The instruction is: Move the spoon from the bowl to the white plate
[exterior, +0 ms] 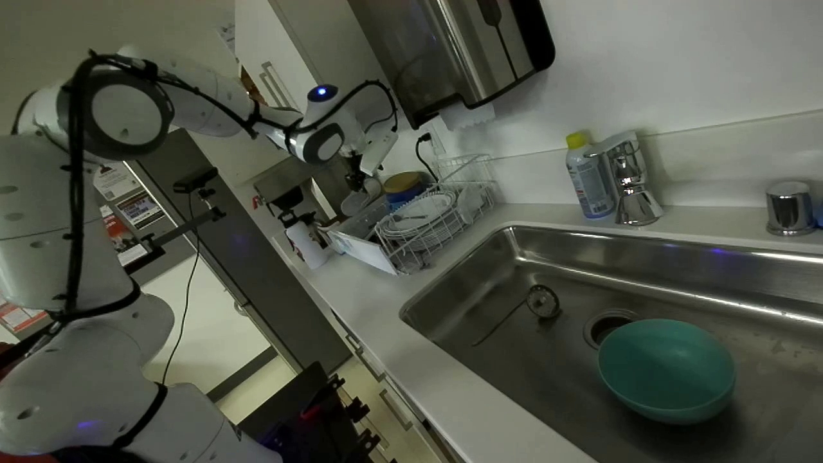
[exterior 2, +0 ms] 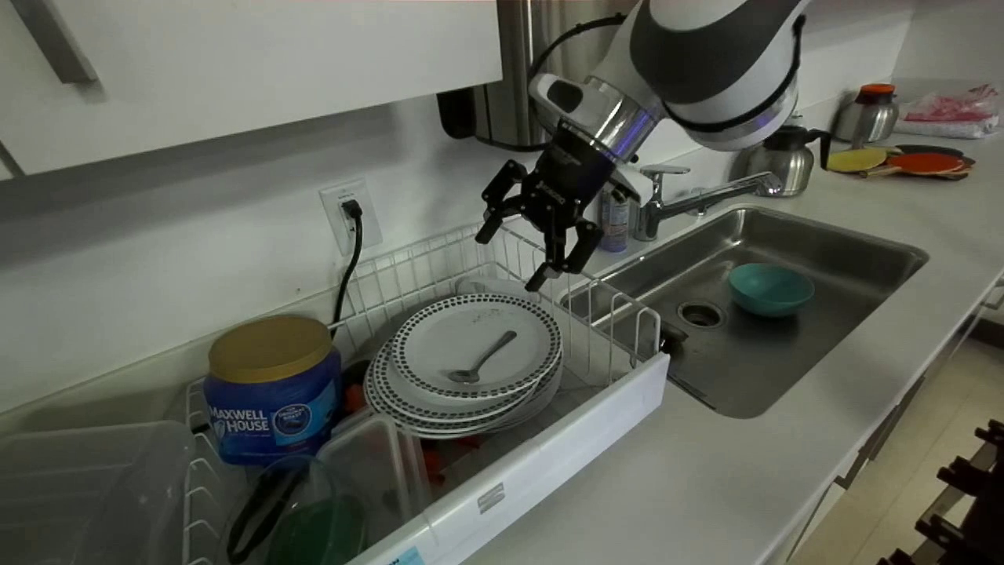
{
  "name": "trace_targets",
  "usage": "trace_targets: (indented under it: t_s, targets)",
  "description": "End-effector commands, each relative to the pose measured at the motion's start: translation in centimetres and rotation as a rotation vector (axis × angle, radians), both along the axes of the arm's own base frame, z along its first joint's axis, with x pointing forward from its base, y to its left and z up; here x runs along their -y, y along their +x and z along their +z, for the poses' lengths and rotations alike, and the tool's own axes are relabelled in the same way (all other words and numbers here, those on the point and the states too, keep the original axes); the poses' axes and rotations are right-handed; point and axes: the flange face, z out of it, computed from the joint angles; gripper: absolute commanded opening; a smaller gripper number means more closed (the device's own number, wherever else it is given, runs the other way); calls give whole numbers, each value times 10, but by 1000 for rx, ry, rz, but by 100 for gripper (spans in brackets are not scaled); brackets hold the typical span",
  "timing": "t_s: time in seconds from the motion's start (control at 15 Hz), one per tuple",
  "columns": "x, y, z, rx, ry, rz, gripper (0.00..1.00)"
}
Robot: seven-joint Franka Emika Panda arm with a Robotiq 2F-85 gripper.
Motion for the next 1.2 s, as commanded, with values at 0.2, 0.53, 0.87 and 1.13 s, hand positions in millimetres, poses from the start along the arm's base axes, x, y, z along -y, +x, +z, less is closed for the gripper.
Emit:
trace_targets:
  t_s: [0.2, 0.53, 0.87, 1.13]
  targets:
    - [47, -57, 27, -59, -37, -107, 100]
    - [98, -73, 43, -27, -154, -315, 100]
    - [149, -104, 66, -41, -243, -521, 100]
    - [182, -132, 69, -118, -378, -689, 100]
